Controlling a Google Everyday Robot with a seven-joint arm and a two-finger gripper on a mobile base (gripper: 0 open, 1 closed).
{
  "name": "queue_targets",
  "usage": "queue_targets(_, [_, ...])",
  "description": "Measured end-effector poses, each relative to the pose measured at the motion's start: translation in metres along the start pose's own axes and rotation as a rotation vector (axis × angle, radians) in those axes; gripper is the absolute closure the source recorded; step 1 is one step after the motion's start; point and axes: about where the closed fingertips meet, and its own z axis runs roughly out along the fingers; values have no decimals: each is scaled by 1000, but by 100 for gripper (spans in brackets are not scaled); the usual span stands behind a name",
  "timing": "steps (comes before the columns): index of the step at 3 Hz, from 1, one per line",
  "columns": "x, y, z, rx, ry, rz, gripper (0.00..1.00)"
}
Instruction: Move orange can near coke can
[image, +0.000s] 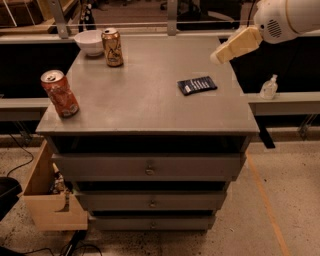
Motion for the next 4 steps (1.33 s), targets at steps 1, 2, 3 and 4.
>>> queue_targets(1, [0,0,0,0,0,0,0])
queue_targets(2, [4,9,11,3,-36,43,0])
queue_targets(3, [-28,29,70,-56,-220,96,0])
queue_targets(4, [-63,41,114,-128,-359,117,0])
